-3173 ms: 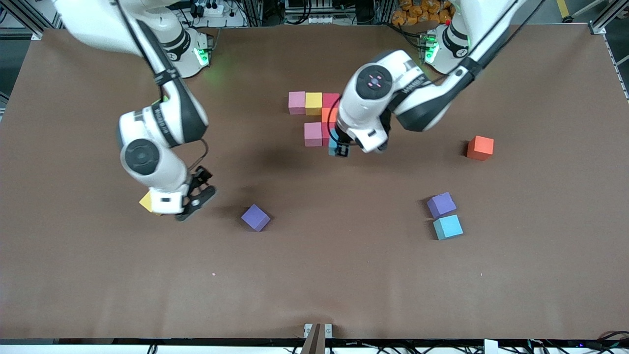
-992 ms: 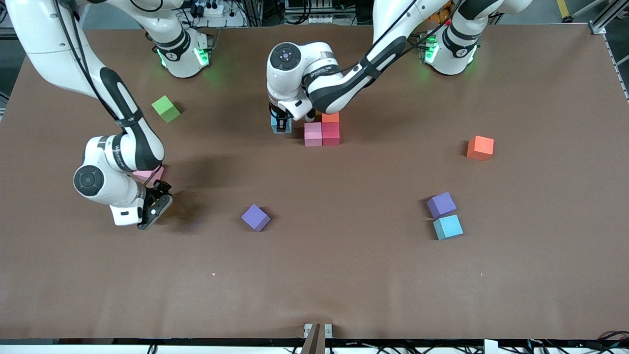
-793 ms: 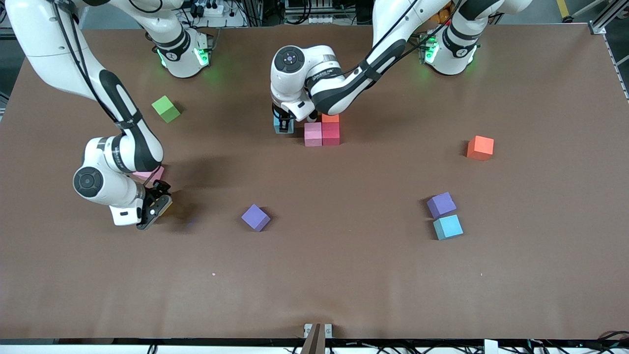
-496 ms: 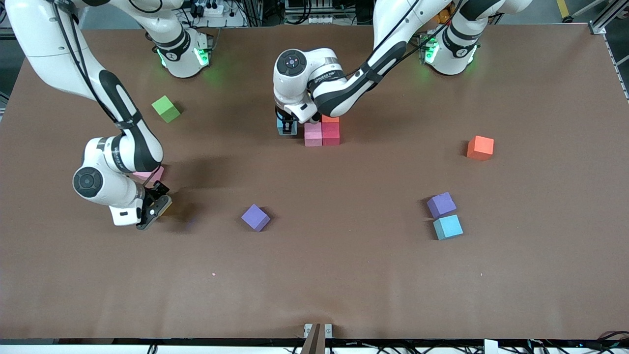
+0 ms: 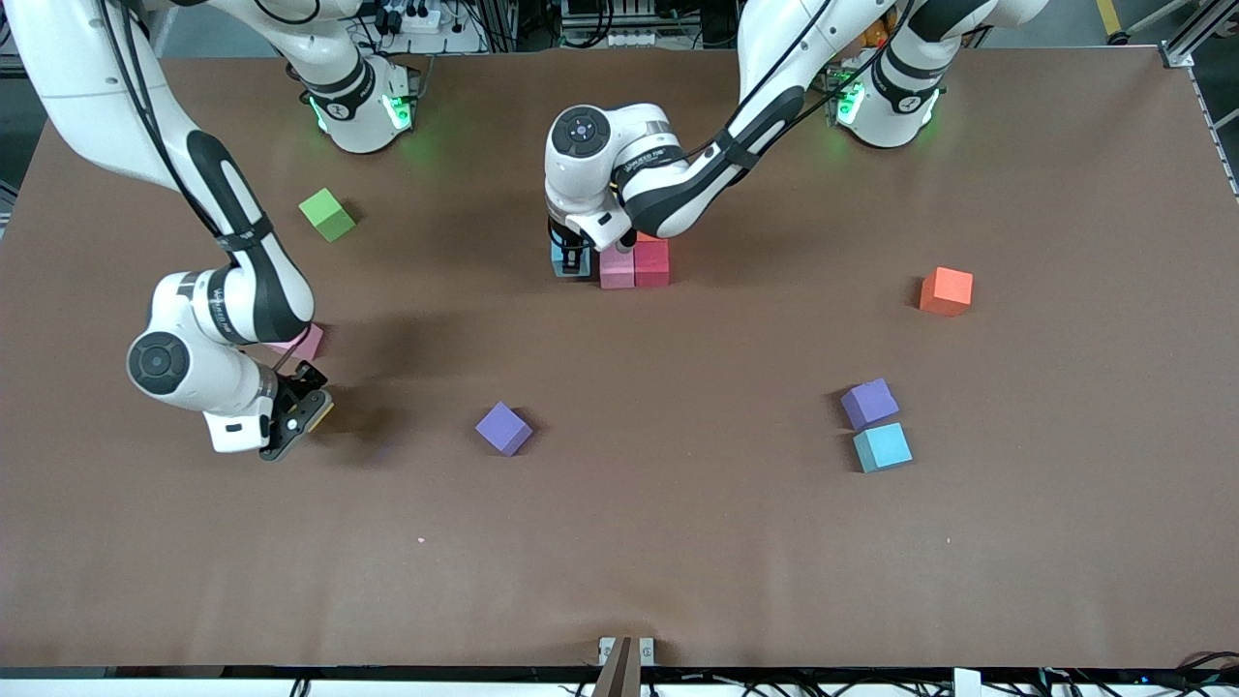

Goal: Form number 2 with 11 blocks

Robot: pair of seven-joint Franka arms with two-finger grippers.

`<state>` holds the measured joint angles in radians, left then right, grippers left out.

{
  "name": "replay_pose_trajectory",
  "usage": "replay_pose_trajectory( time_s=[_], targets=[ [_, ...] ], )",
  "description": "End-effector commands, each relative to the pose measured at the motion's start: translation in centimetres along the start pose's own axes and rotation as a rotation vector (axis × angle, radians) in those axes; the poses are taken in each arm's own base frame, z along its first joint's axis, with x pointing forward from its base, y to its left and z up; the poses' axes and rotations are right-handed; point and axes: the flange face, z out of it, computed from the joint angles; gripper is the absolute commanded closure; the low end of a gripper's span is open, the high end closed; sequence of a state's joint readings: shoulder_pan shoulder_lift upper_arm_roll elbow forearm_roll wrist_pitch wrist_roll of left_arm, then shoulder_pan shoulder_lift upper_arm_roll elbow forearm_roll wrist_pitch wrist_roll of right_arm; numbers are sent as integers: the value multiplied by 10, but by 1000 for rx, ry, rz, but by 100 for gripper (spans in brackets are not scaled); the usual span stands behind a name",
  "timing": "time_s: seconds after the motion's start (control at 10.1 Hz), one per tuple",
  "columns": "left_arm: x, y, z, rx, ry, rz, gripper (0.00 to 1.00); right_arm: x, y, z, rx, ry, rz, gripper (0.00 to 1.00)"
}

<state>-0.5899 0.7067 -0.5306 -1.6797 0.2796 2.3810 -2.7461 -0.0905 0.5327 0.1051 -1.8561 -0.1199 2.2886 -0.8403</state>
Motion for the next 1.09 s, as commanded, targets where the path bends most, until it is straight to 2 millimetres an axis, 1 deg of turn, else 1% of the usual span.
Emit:
replay_pose_trajectory(
  time_s=[0.0,0.1,0.2,0.3,0.4,0.5,0.69,0.99],
  targets=[
    [3,-6,4,-35,1,-72,42,23,-8,-38,6,0,-22,81],
    [4,-6,5,-34,2,-72,42,44,-18,-51,0,-4,-30,81],
    [4,-6,5,-34,0,-72,42,51,-23,-58,14,-22,-31,80],
    [7,-2,7,-42,7,-76,42,58,-29,-60,21,-33,-32,79],
    [8,-2,9,-49,7,-71,42,70,-38,-63,16,-33,-27,79],
    [9,-1,13,-45,9,-73,42,76,-45,-64,13,-33,-12,79],
    [10,3,14,-59,7,-68,42,84,-52,-62,13,-36,-3,78],
    [11,3,20,-60,3,-60,42,79,-52,-56,33,-62,1,78]
  ],
)
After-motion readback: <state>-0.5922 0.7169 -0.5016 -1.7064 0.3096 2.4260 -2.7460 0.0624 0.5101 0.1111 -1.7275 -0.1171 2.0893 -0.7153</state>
